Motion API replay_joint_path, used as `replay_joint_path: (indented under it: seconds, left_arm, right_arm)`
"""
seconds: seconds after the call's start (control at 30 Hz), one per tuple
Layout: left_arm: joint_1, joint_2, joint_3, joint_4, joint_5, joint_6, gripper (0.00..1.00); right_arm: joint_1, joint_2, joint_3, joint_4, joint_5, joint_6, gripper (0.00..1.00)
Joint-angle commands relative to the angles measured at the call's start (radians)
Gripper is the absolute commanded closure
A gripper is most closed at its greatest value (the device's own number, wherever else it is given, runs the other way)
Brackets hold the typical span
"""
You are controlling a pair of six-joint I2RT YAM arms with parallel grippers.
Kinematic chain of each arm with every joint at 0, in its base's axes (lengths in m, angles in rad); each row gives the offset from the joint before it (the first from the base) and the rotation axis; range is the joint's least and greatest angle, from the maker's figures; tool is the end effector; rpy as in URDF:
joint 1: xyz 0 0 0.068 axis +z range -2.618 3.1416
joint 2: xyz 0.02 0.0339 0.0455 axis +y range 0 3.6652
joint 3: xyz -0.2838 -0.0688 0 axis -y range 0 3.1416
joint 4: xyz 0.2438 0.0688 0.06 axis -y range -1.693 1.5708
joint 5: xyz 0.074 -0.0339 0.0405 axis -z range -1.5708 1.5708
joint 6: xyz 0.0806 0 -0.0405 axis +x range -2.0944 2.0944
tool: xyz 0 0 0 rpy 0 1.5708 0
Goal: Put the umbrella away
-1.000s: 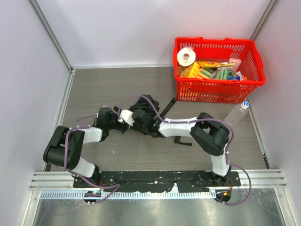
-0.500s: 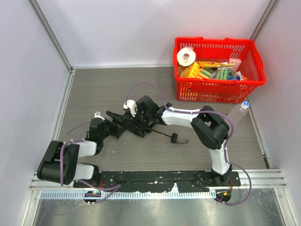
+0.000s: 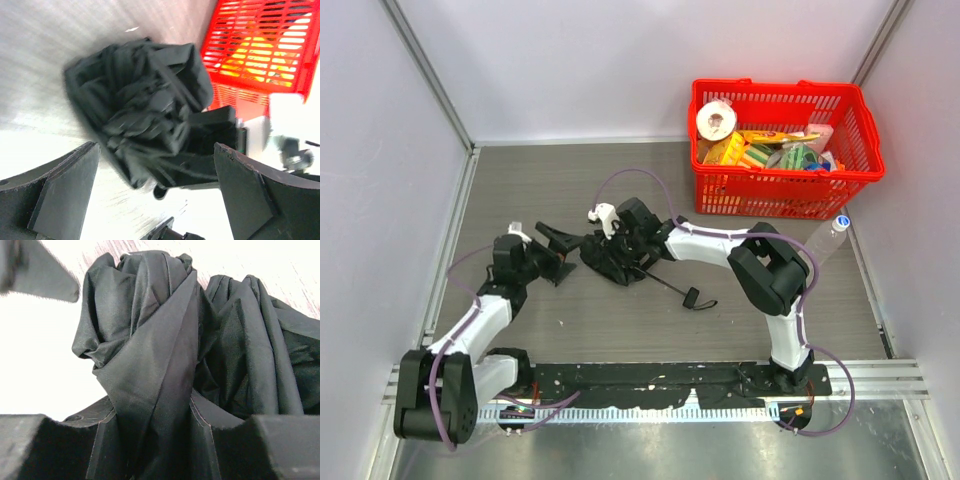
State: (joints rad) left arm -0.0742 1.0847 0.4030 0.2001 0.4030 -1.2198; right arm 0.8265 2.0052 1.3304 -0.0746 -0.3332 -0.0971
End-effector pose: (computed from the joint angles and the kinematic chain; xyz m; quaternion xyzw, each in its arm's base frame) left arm 0.2428 -0.0497 0.1888 -0.3671 0.7605 -0.4426 0.3018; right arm 0.3039 0.3689 0.1632 -0.4621 0.7799 0.2825 0.3136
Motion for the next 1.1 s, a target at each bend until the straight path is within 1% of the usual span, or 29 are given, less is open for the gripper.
replay_joint_path:
  seconds: [0.0, 0.03, 0.1, 0.2, 0.3, 0.4, 0.43, 0.5, 0.53, 0.6, 0.67, 0.73, 0.8, 0.87, 0.97, 1.0, 1.07]
  left_arm:
    - [-0.009, -0.058, -0.082, -0.127, -0.035, -0.044, 0.00]
    - [-0.019, -0.058, -0.095, -0.096, -0.064, -0.069, 0.01]
    - [-0.068, -0.030, -0.110, 0.014, -0.114, -0.110, 0.00]
    - [-0.128, 0.055, -0.072, 0.099, -0.179, -0.106, 0.00]
    - [-0.151, 0.157, -0.075, 0.253, -0.168, -0.155, 0.00]
    - [-0.164, 0.222, -0.088, 0.347, -0.174, -0.185, 0.00]
    - [-0.165, 0.225, -0.107, 0.367, -0.194, -0.187, 0.00]
    - [-0.164, 0.198, -0.174, 0.528, -0.252, -0.193, 0.00]
    - [-0.164, 0.172, -0.208, 0.563, -0.277, -0.193, 0.00]
    - [-0.164, 0.079, -0.239, 0.543, -0.317, -0.195, 0.00]
    - [-0.165, -0.001, -0.224, 0.434, -0.351, -0.169, 0.00]
    - [-0.165, -0.035, -0.193, 0.371, -0.360, -0.142, 0.00]
    - [-0.165, -0.014, -0.165, 0.378, -0.330, -0.153, 0.00]
    - [-0.167, 0.047, -0.135, 0.410, -0.293, -0.158, 0.00]
    - [-0.165, 0.115, -0.107, 0.407, -0.257, -0.176, 0.00]
    - [-0.167, 0.129, -0.099, 0.398, -0.254, -0.181, 0.00]
    - [-0.171, 0.144, -0.073, 0.302, -0.269, -0.188, 0.00]
  right_arm:
    - [-0.012, 0.063, 0.001, -0.156, 0.105, 0.045, 0.99]
    - [-0.012, 0.064, 0.009, -0.156, 0.100, 0.046, 0.99]
    - [-0.012, 0.076, 0.015, -0.160, 0.076, 0.045, 0.99]
    - [-0.010, 0.099, 0.033, -0.178, 0.025, 0.034, 0.99]
    - [-0.020, 0.116, 0.065, -0.205, -0.053, 0.030, 0.99]
    - [-0.021, 0.135, 0.087, -0.229, -0.089, 0.023, 0.99]
    - [-0.021, 0.139, 0.092, -0.231, -0.098, 0.019, 0.99]
    - [-0.021, 0.139, 0.089, -0.232, -0.095, 0.014, 0.99]
    - [-0.024, 0.139, 0.087, -0.234, -0.090, 0.013, 0.99]
    - [-0.030, 0.139, 0.085, -0.241, -0.093, 0.008, 0.99]
    - [-0.033, 0.133, 0.079, -0.241, -0.092, 0.002, 0.99]
    - [-0.038, 0.135, 0.084, -0.246, -0.095, 0.000, 0.99]
    - [-0.038, 0.135, 0.089, -0.246, -0.099, -0.001, 0.99]
    - [-0.038, 0.139, 0.098, -0.248, -0.107, -0.001, 0.99]
    - [-0.036, 0.138, 0.104, -0.248, -0.104, 0.000, 0.99]
    - [-0.038, 0.138, 0.108, -0.249, -0.105, -0.001, 0.99]
    - [-0.036, 0.138, 0.115, -0.251, -0.109, -0.001, 0.99]
